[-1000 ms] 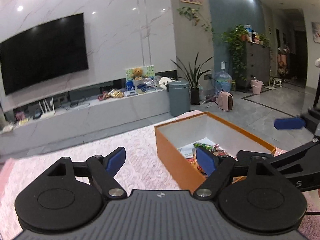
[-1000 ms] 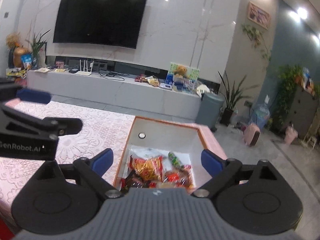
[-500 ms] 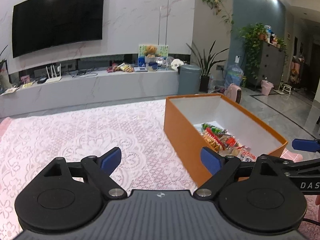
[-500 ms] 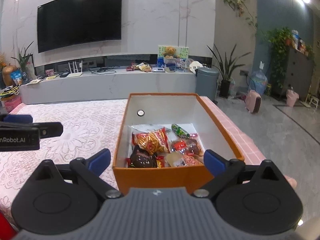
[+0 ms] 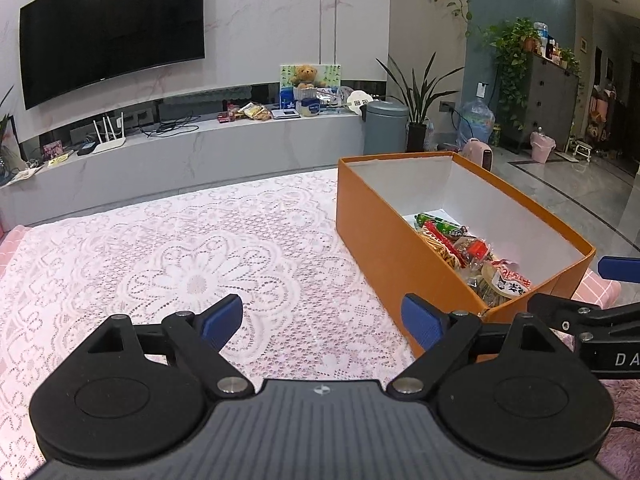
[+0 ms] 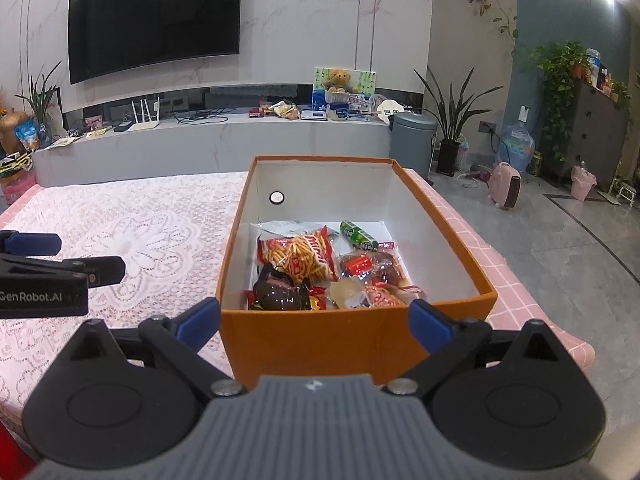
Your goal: Organize snacks
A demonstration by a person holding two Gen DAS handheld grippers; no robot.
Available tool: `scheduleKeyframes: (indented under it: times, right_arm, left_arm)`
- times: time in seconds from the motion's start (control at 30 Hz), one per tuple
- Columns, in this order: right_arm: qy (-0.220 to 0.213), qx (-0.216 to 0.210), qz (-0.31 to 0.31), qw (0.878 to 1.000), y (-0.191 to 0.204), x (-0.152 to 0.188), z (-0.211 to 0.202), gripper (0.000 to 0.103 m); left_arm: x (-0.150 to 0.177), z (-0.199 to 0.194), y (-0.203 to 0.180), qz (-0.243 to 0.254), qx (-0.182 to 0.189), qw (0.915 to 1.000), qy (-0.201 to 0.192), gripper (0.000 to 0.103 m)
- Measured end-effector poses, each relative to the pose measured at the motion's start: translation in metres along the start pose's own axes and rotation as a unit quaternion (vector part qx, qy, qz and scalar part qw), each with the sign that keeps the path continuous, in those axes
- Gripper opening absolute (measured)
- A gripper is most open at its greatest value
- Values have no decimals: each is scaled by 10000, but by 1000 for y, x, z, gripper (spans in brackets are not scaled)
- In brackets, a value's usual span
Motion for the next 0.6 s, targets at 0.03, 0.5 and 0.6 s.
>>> scheduleKeyframes:
  times: [0.03,0.5,0.6]
  right_arm:
    - [9,6,-4,10000,0,0,0,97]
    - [-20,47,-33,10000,0,-3,-4,98]
    - [-28,60,-20,10000,0,-2,-4,97]
  left_arm:
    - [-1,-1,0,6,2,10000,-4,103]
    - [-4,-9,-2,25,44,10000,-35,103]
    - [-4,-9,-2,24,42,10000,-31,103]
Point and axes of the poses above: each gripper's, at about its wrist camera, not at the fingertips, and z roughly the way its jaws point, y to its left, x to its underside, the point moved 3 cm from there along z, roughly the way its jaws point, and after that the axes turned 5 degrees about x, right-handed, at the moved point
